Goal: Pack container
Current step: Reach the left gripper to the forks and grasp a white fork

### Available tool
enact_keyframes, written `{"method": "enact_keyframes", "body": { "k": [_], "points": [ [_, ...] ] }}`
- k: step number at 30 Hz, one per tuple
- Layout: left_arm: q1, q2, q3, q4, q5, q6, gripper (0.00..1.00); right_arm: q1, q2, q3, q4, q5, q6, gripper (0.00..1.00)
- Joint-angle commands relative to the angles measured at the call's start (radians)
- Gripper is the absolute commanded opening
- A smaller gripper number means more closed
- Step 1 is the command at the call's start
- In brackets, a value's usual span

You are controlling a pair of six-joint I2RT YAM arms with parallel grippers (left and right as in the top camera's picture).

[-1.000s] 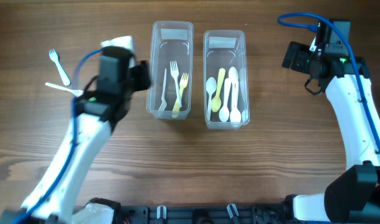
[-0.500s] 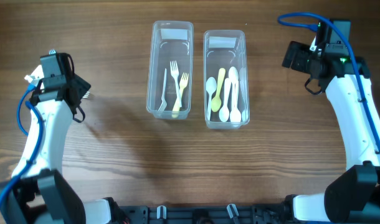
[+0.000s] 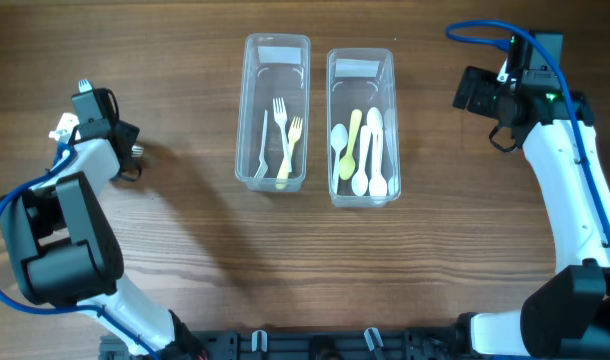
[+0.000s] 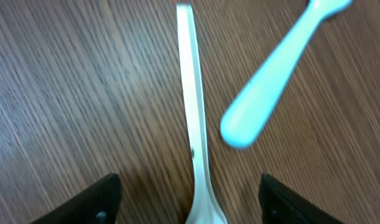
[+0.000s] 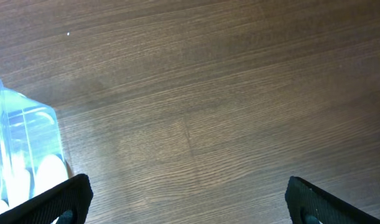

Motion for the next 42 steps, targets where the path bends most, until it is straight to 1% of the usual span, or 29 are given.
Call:
{"method": "enact_keyframes", "body": {
  "k": [1, 3, 4, 6, 8, 11, 13, 16, 18, 19, 20, 21, 23, 24, 25, 26, 27, 29, 31, 32, 34, 35, 37, 38, 40, 41, 42],
  "points": [
    [0.024, 0.101, -0.007, -0.020, -0.019, -0.017, 0.66, -0.002, -0.024, 0.013, 0.002, 0.006, -0.012, 1.00],
    [0.024, 0.109, -0.007, -0.042, -0.015, -0.016, 0.59, -0.002, -0.024, 0.013, 0.002, 0.006, -0.012, 1.00],
    [0.024, 0.111, -0.007, -0.056, -0.008, -0.016, 0.59, -0.002, -0.024, 0.013, 0.002, 0.006, -0.012, 1.00],
    [0.024, 0.111, -0.007, -0.099, 0.015, -0.013, 0.62, -0.002, -0.024, 0.013, 0.002, 0.006, -0.012, 1.00],
    [0.024, 0.111, -0.007, -0.155, 0.014, -0.012, 0.68, -0.002, -0.024, 0.013, 0.002, 0.006, -0.012, 1.00],
    [0.024, 0.111, -0.007, -0.243, 0.014, -0.013, 0.70, -0.002, -0.024, 0.013, 0.002, 0.006, -0.012, 1.00],
    [0.024, 0.111, -0.007, -0.304, 0.014, -0.013, 0.72, -0.002, -0.024, 0.013, 0.002, 0.006, -0.012, 1.00],
    [0.024, 0.111, -0.007, -0.359, 0.013, -0.013, 0.72, -0.002, -0.024, 0.013, 0.002, 0.006, -0.012, 1.00],
    [0.024, 0.111, -0.007, -0.370, -0.003, -0.012, 0.71, -0.002, -0.024, 0.013, 0.002, 0.006, -0.012, 1.00],
    [0.024, 0.111, -0.006, -0.369, -0.012, -0.012, 0.64, -0.002, -0.024, 0.013, 0.002, 0.006, -0.012, 1.00],
    [0.024, 0.111, -0.006, -0.368, -0.013, -0.012, 0.55, -0.002, -0.024, 0.013, 0.002, 0.006, -0.012, 1.00],
    [0.024, 0.111, -0.006, -0.365, -0.013, -0.012, 0.49, -0.002, -0.024, 0.013, 0.002, 0.006, -0.012, 1.00],
    [0.024, 0.111, -0.006, -0.362, -0.013, -0.012, 0.32, -0.002, -0.024, 0.013, 0.002, 0.006, -0.012, 1.00],
    [0.024, 0.110, -0.006, -0.361, -0.013, -0.012, 0.26, -0.002, -0.024, 0.013, 0.002, 0.006, -0.012, 1.00],
    [0.024, 0.111, -0.006, -0.359, -0.013, -0.012, 0.18, -0.002, -0.024, 0.013, 0.002, 0.006, -0.012, 1.00],
    [0.024, 0.111, -0.006, -0.358, -0.014, -0.012, 0.06, -0.002, -0.024, 0.013, 0.002, 0.005, -0.012, 1.00],
    [0.024, 0.110, -0.006, -0.359, -0.013, -0.012, 0.04, -0.002, -0.024, 0.013, 0.002, 0.006, -0.012, 1.00],
    [0.024, 0.097, -0.004, -0.359, -0.034, 0.005, 0.05, -0.002, -0.024, 0.013, 0.002, 0.006, -0.012, 1.00],
    [0.024, 0.059, 0.028, -0.377, -0.043, 0.095, 0.04, -0.002, -0.024, 0.013, 0.002, 0.006, -0.012, 1.00],
    [0.024, 0.021, 0.072, -0.421, -0.043, 0.125, 0.04, -0.002, -0.024, 0.013, 0.002, 0.006, -0.012, 1.00],
    [0.024, -0.063, 0.157, -0.512, -0.037, 0.126, 0.04, -0.002, -0.024, 0.013, 0.002, 0.006, -0.012, 1.00],
    [0.021, -0.133, 0.207, -0.551, -0.005, 0.126, 0.04, -0.002, -0.024, 0.013, 0.002, 0.006, -0.012, 1.00],
    [0.016, -0.254, 0.223, -0.552, 0.096, 0.127, 0.04, -0.002, -0.024, 0.013, 0.002, 0.006, -0.013, 1.00],
    [0.011, -0.315, 0.223, -0.543, 0.178, 0.139, 0.04, -0.002, -0.024, 0.013, 0.002, 0.006, -0.012, 1.00],
    [-0.010, -0.400, 0.223, -0.500, 0.387, 0.254, 0.04, -0.002, -0.024, 0.013, 0.002, 0.006, -0.013, 1.00],
    [-0.042, -0.436, 0.223, -0.458, 0.602, 0.386, 0.04, -0.002, -0.024, 0.013, 0.002, 0.006, -0.012, 1.00],
    [-0.067, -0.445, 0.223, -0.433, 0.721, 0.469, 0.04, -0.002, -0.024, 0.013, 0.002, 0.006, -0.012, 1.00]
  ]
}}
